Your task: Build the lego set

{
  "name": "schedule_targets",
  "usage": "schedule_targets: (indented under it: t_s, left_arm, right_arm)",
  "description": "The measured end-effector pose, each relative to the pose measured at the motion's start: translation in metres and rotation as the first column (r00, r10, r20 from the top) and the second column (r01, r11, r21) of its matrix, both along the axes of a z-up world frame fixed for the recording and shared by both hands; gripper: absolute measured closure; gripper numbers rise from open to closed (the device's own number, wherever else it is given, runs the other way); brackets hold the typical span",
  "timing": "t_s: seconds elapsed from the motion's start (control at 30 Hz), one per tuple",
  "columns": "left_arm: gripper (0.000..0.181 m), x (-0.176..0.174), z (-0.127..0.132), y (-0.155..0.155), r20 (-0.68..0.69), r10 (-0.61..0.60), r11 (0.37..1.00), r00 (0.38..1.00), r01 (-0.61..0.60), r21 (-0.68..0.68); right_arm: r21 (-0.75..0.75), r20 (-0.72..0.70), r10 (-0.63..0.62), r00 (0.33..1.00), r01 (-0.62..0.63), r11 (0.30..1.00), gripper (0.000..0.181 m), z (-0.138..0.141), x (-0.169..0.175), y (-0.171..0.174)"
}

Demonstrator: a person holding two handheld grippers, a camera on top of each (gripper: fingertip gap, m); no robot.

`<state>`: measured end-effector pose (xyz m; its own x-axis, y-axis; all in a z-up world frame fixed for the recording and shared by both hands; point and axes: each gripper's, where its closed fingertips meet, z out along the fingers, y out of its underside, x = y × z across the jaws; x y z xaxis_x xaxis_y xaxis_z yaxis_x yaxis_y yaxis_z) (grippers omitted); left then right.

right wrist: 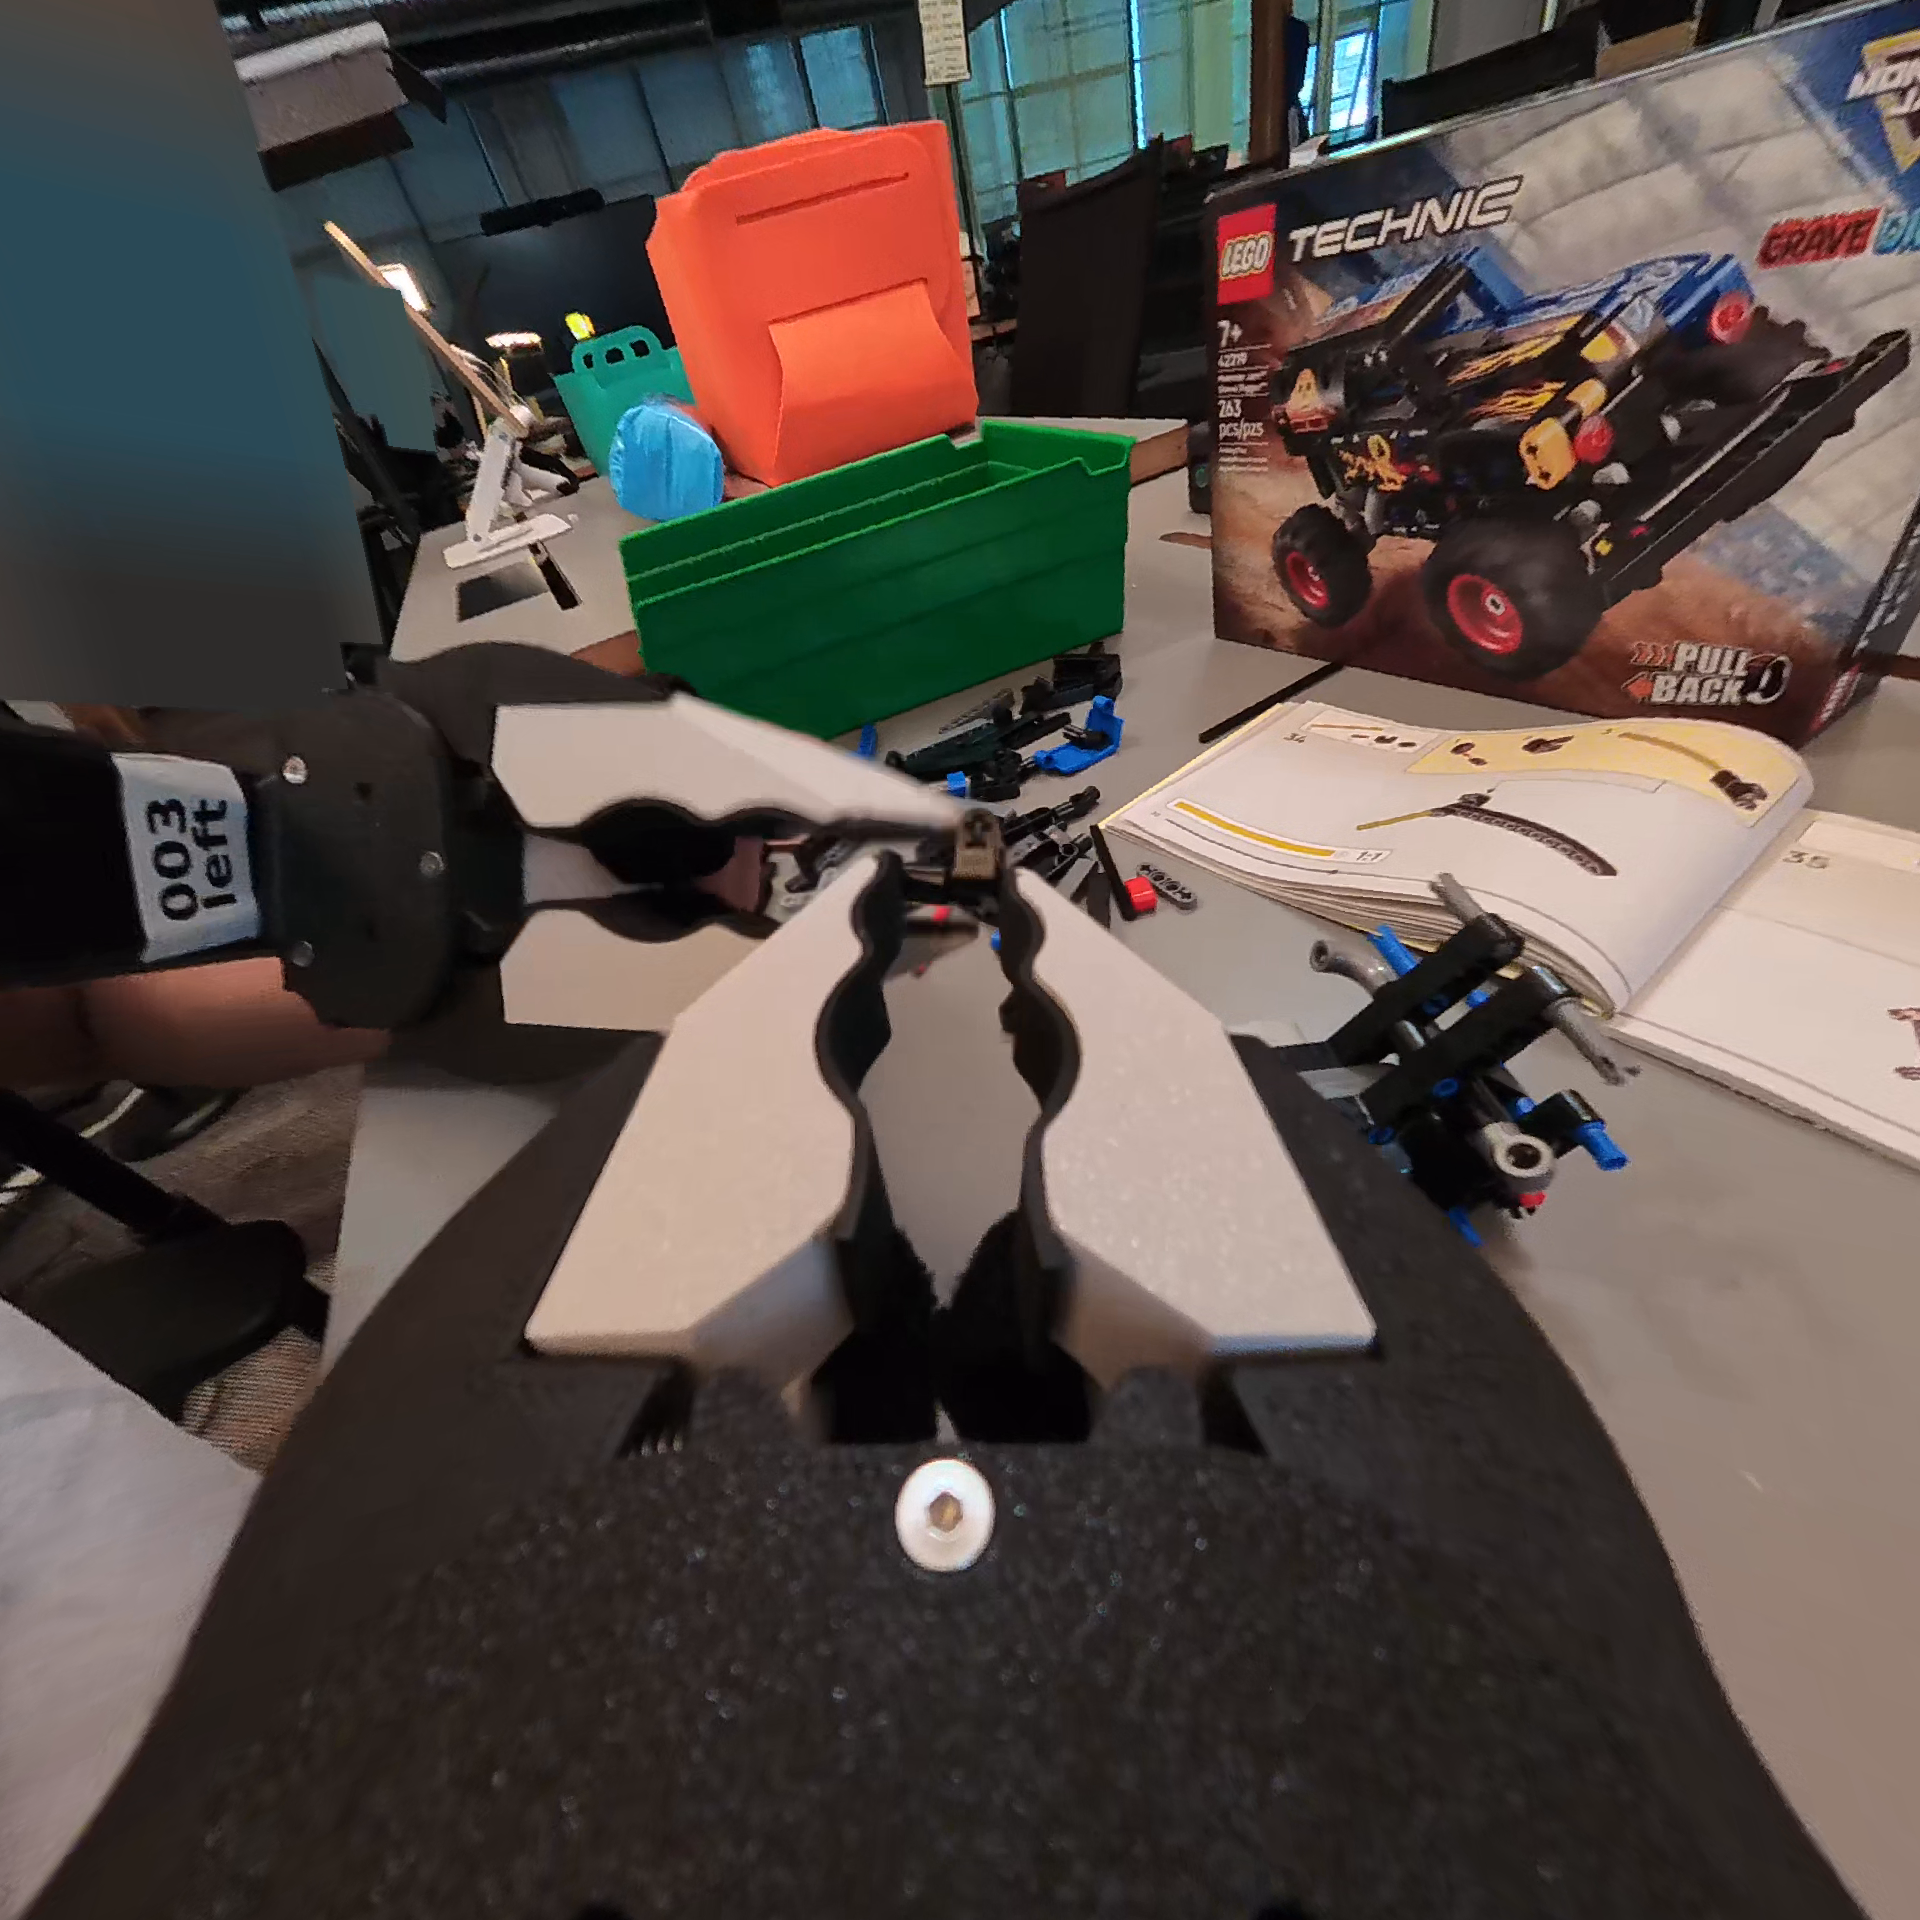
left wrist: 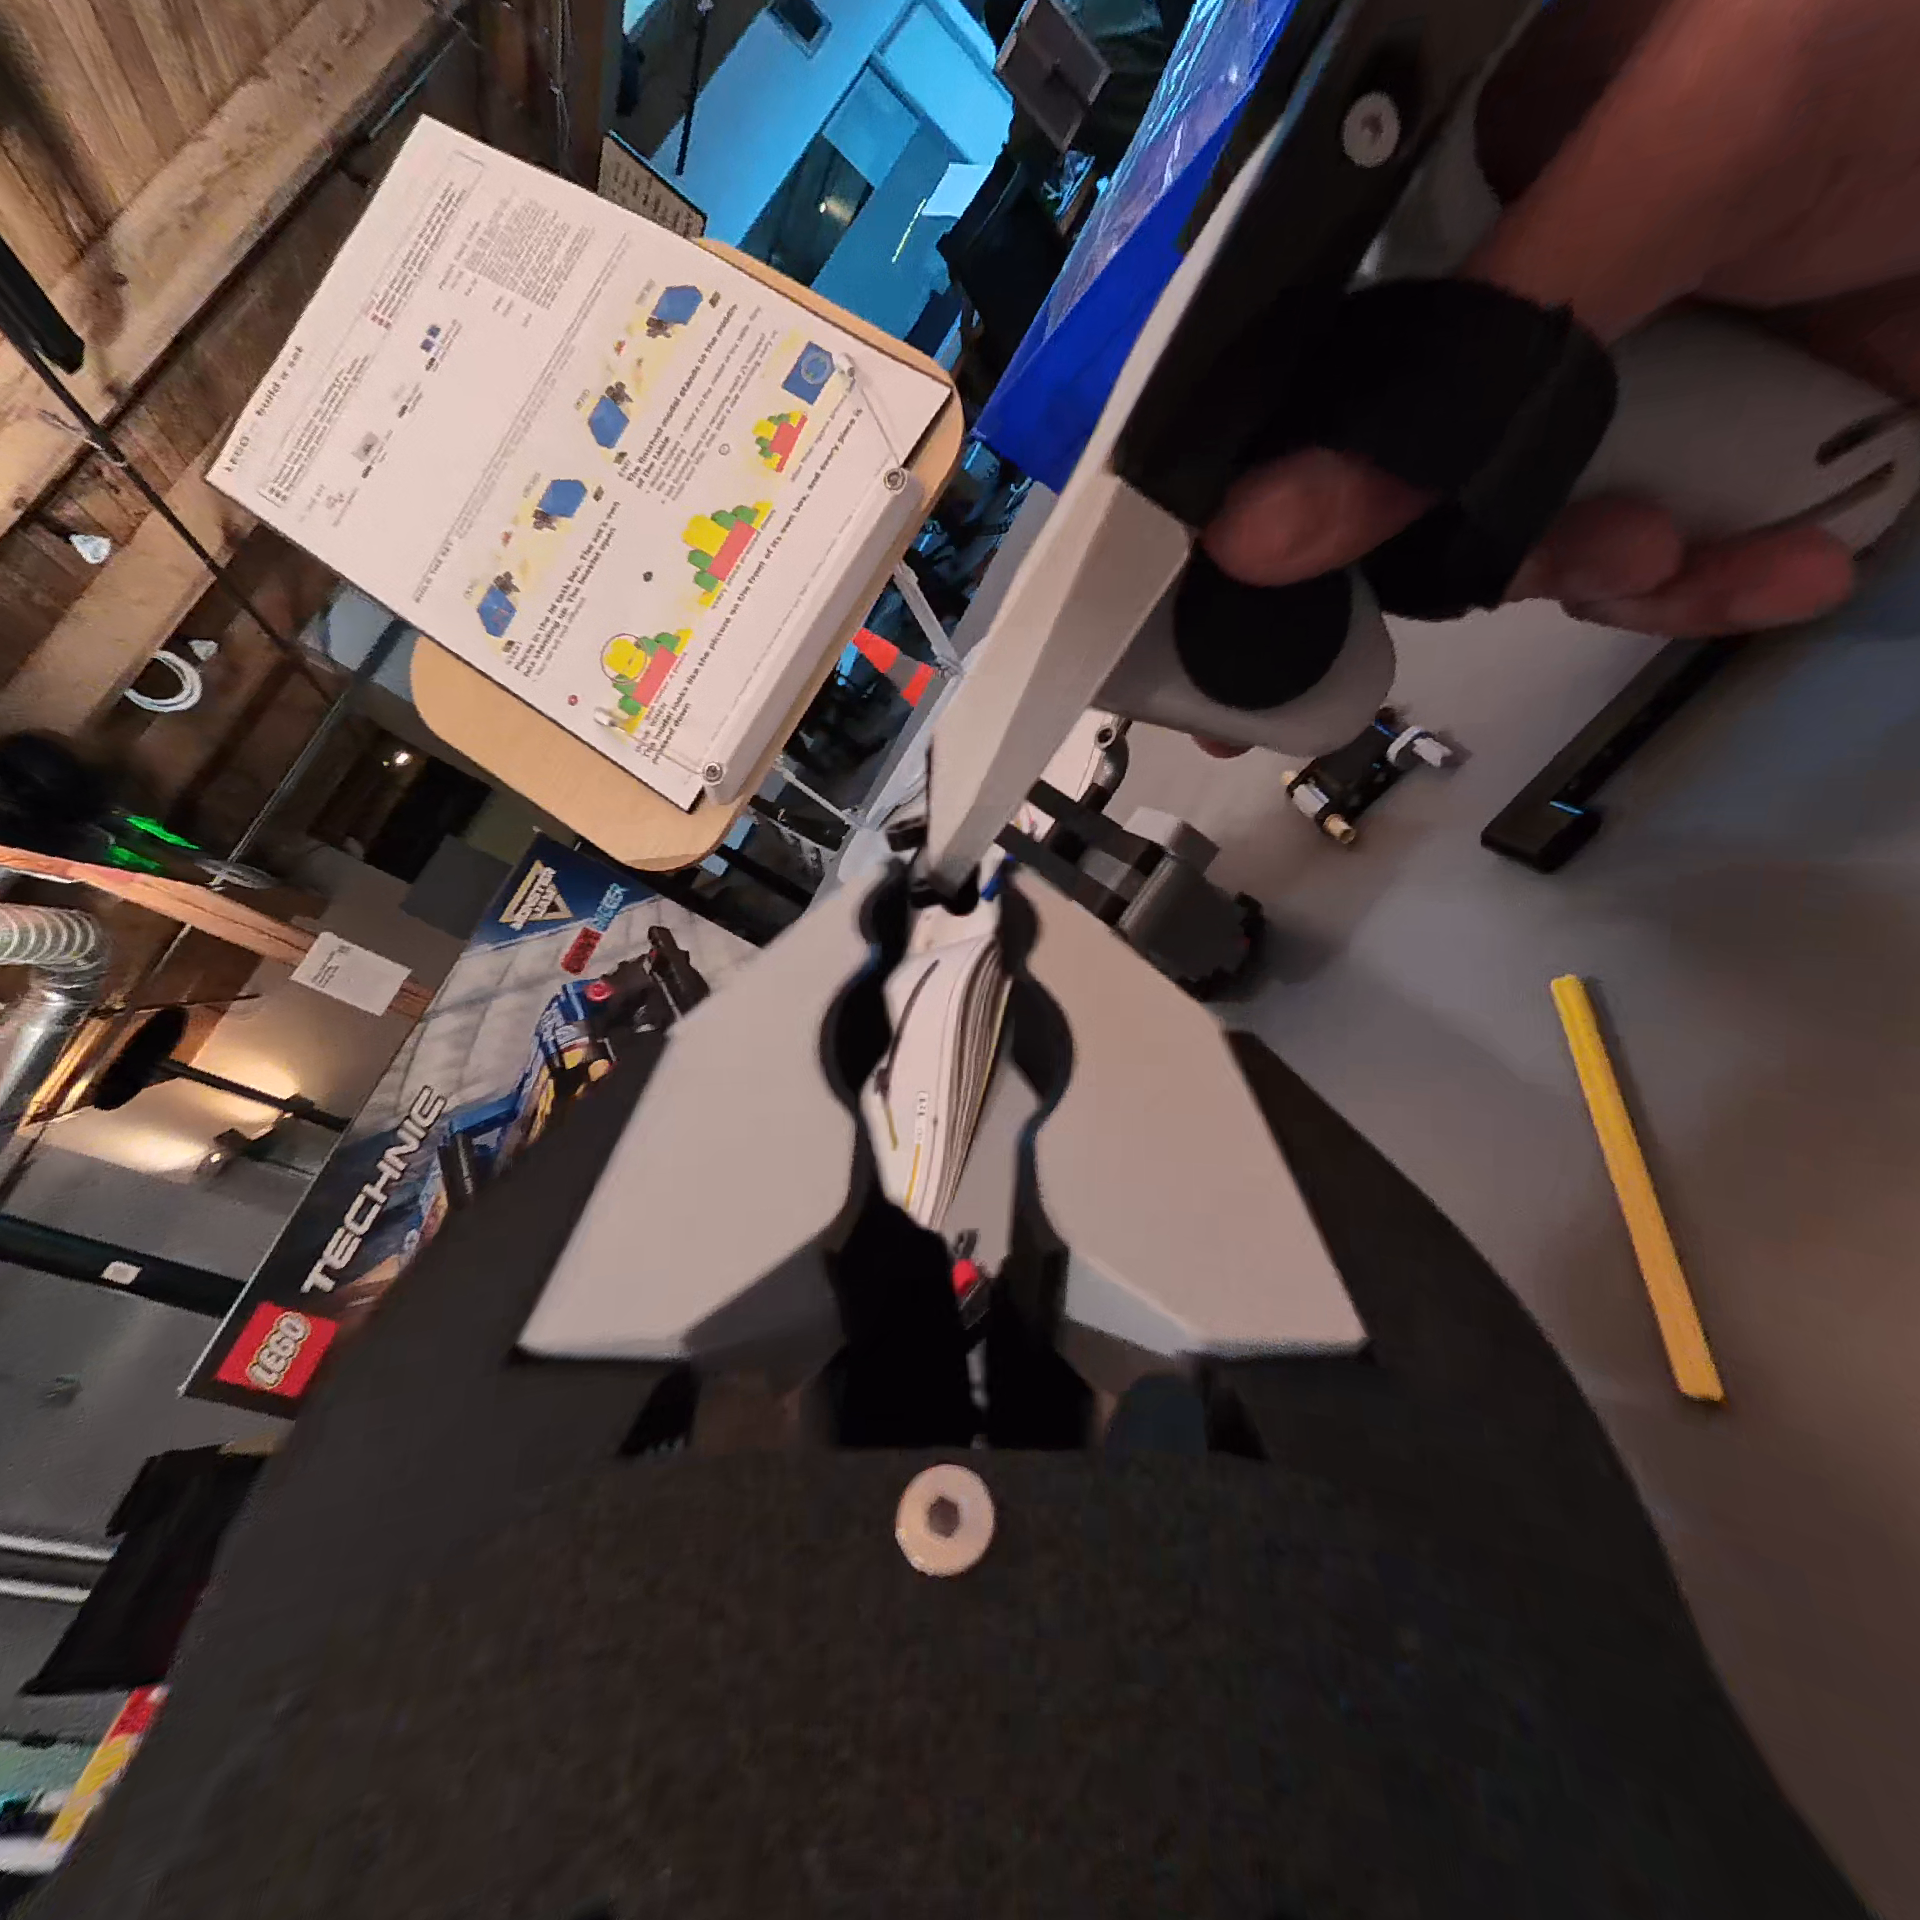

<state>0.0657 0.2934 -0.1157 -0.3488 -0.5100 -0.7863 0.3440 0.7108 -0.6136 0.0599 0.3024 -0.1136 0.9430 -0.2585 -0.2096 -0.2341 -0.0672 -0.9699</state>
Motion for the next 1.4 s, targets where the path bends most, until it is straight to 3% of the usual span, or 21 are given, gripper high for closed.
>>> schedule_targets:
  t_s: [0.03,0.07,0.17,0.3,0.4,0.5,0.7,0.83,0.9,1.0,1.1,1.27,1.4]
  left_arm:
    - [0.149,0.002,0.0,0.002,0.004,0.017,1.0,1.0,-0.017,0.002]
    - [0.142,0.003,-0.001,0.003,-0.004,0.023,1.0,1.0,-0.023,0.002]
    - [0.139,0.002,-0.007,-0.001,-0.056,-0.014,1.0,0.998,0.013,-0.008]
    - [0.154,-0.003,-0.008,-0.007,-0.114,-0.08,0.995,0.99,0.072,-0.071]
    - [0.155,-0.004,-0.008,-0.007,-0.136,-0.097,0.992,0.986,0.085,-0.095]
    - [0.167,-0.005,-0.01,-0.01,-0.112,-0.097,0.994,0.989,0.09,-0.065]
    - [0.167,-0.002,-0.012,-0.009,-0.099,-0.068,0.997,0.993,0.063,-0.046]
    - [0.144,0.009,-0.015,0.006,-0.135,-0.004,0.999,0.991,-0.003,-0.054]
    - [0.147,0.006,-0.006,0.009,-0.09,-0.011,0.997,0.996,0.004,-0.074]
    - [0.15,0.0,-0.005,-0.002,-0.062,-0.042,0.998,0.997,0.039,-0.05]
    - [0.16,-0.007,-0.001,-0.012,-0.042,-0.082,0.994,0.996,0.078,-0.071]
    - [0.171,-0.007,0.004,-0.011,-0.1,-0.122,0.981,0.988,0.104,-0.167]
    - [0.174,-0.009,0.002,-0.012,-0.229,-0.221,0.948,0.948,0.153,-0.28]
  right_arm:
    - [-0.017,0.022,0.004,1.0,-0.003,1.0,0.164,-0.002,-0.001,0.0]
    - [-0.042,0.05,0.01,0.999,-0.008,0.999,0.164,-0.004,-0.002,0.0]
    - [-0.103,0.132,0.005,0.991,0.009,0.995,0.164,-0.009,-0.005,0.002]
    - [-0.133,0.215,0.006,0.977,0.023,0.991,0.164,-0.008,-0.01,0.005]
    - [-0.118,0.18,0.012,0.984,0.009,0.993,0.164,-0.008,-0.011,0.004]
    - [-0.104,0.117,0.03,0.993,-0.018,0.994,0.166,-0.01,-0.013,0.005]
    - [-0.09,0.099,0.022,0.995,-0.013,0.996,0.166,-0.01,-0.009,0.004]
    - [-0.011,-0.018,0.032,0.999,-0.032,0.999,0.166,-0.007,-0.004,-0.002]
    - [0.07,-0.146,0.06,0.987,-0.05,0.996,0.166,-0.005,-0.001,-0.005]
    - [0.238,-0.37,0.177,0.912,-0.092,0.967,0.166,0.002,-0.001,-0.007]
    - [0.297,-0.445,0.238,0.863,-0.109,0.949,0.166,0.004,-0.003,-0.007]
    - [0.266,-0.386,0.232,0.893,-0.133,0.955,0.166,0.006,-0.005,-0.007]
    - [0.044,-0.126,0.172,0.977,-0.168,0.985,0.147,0.003,0.0,-0.019]
